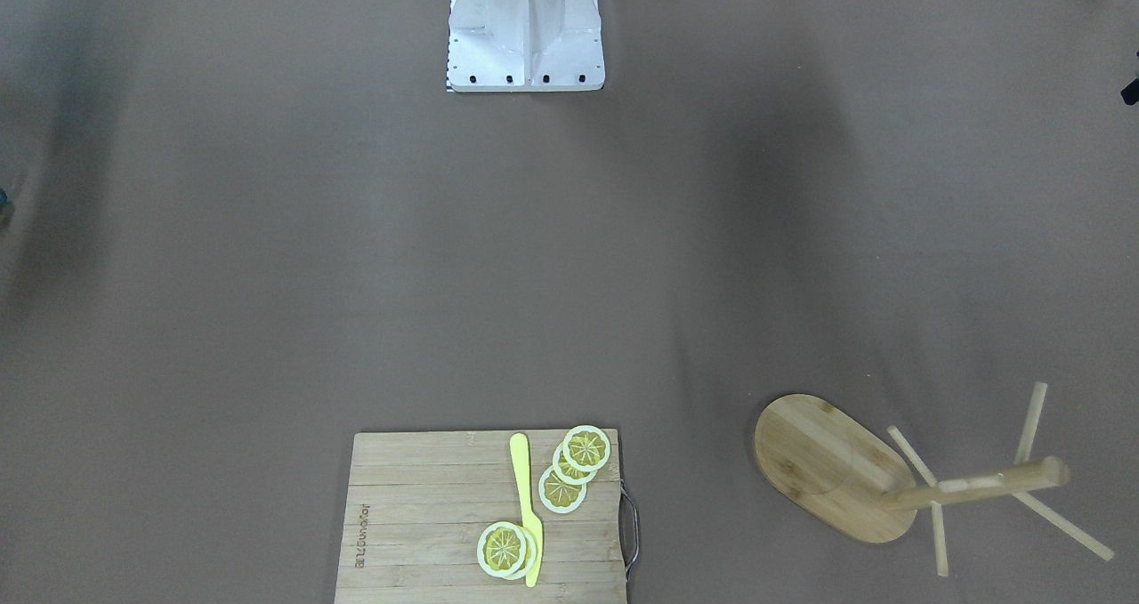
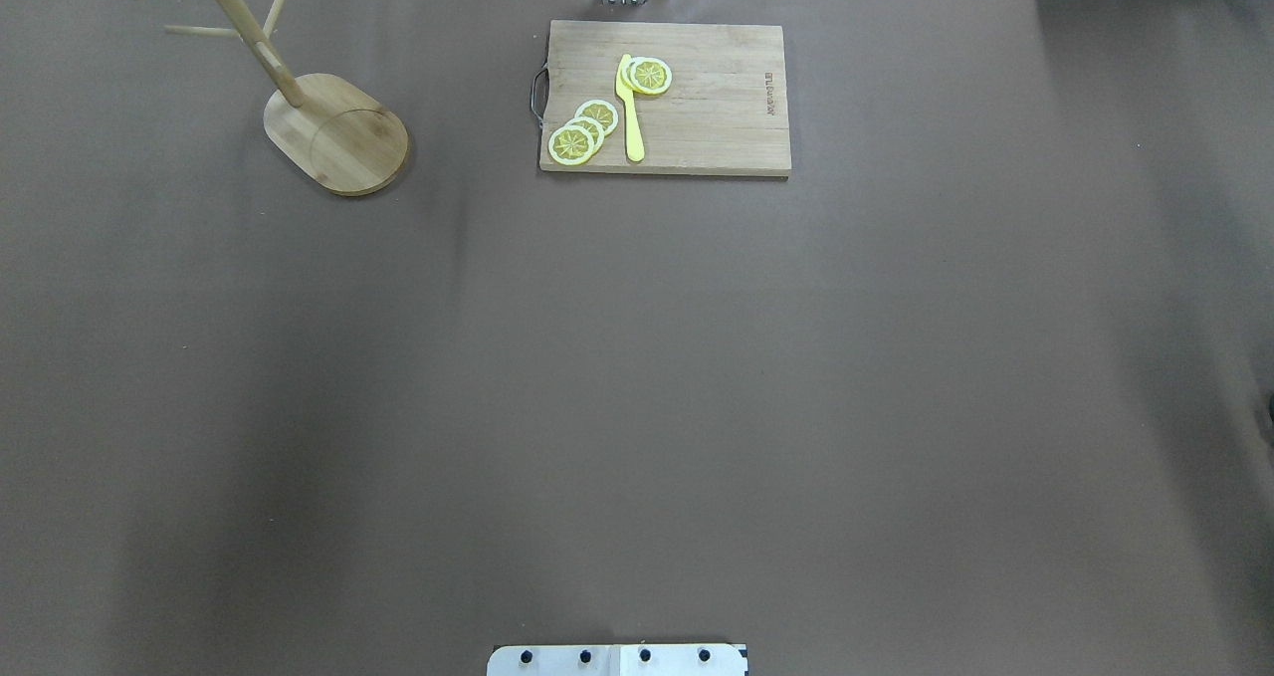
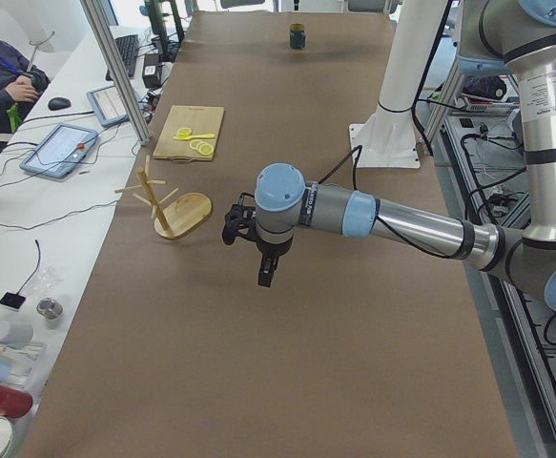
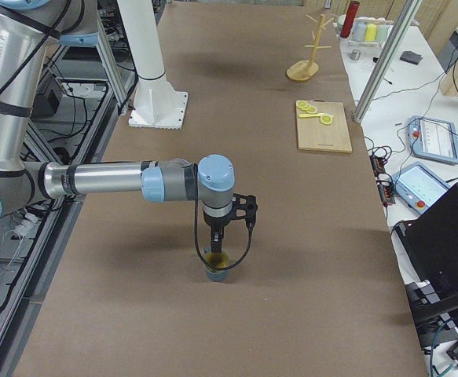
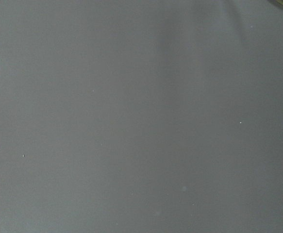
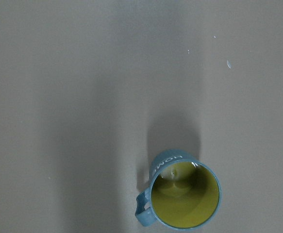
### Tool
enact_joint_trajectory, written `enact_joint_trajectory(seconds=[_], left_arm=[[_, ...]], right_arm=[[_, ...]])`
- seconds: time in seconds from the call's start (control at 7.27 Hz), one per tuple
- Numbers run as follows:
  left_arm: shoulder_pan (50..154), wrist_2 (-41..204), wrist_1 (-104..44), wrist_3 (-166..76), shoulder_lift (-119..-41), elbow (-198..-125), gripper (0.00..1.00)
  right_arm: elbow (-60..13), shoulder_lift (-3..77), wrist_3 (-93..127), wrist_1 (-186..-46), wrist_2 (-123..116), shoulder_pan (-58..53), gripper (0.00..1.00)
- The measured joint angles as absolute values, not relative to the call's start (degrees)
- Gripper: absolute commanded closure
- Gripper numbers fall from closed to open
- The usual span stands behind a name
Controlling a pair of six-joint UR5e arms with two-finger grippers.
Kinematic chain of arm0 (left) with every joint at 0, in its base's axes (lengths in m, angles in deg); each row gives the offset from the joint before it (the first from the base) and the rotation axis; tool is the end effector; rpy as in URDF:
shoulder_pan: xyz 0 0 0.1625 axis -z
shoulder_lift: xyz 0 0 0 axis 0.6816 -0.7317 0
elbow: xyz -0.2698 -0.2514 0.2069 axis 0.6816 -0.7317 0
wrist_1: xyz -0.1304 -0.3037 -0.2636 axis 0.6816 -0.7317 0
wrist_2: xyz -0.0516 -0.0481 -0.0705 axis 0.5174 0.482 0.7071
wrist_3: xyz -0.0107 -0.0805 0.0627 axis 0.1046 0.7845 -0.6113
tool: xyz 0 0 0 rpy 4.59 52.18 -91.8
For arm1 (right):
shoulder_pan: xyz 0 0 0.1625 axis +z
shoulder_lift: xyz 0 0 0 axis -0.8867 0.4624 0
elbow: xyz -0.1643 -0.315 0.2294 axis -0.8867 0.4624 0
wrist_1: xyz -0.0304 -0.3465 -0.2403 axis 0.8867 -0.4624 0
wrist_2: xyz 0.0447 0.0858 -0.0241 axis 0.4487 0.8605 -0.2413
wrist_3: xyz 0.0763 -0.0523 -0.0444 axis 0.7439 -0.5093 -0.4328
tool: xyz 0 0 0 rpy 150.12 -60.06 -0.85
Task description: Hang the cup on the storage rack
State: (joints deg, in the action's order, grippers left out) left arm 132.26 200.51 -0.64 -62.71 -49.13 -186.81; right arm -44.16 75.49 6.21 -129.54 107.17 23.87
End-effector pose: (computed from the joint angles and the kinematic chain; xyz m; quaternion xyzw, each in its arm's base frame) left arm -0.0489 -0.4143 0.5174 0.0995 0.4241 0.0718 0.8973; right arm 0.0384 -0.3755 0.5907 0.0113 -0.3736 -0.0002 0.9275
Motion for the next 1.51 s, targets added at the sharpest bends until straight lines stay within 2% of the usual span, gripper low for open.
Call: enact_joint_trajectory(seconds=[0.83, 1.1, 1.24, 1.51], left_arm=[[132.9, 200.3, -18.5, -62.0, -48.9, -183.8, 0.01], [133.1, 200.5, -22.0, -61.6, -47.2, -184.9, 0.01], [133.1, 200.5, -22.9, -61.6, -46.8, -185.1, 0.01], [133.1, 200.5, -23.5, -61.7, -46.3, -185.3, 0.01]], right_arm=[[-42.9, 76.6, 2.3, -126.1, 109.1, 25.9, 0.00], [-34.8, 78.8, 3.4, -114.5, 108.8, 25.9, 0.03], [-30.1, 79.3, 6.6, -107.5, 108.7, 25.9, 0.09], [-21.6, 79.1, 13.5, -95.1, 108.6, 25.7, 0.14]])
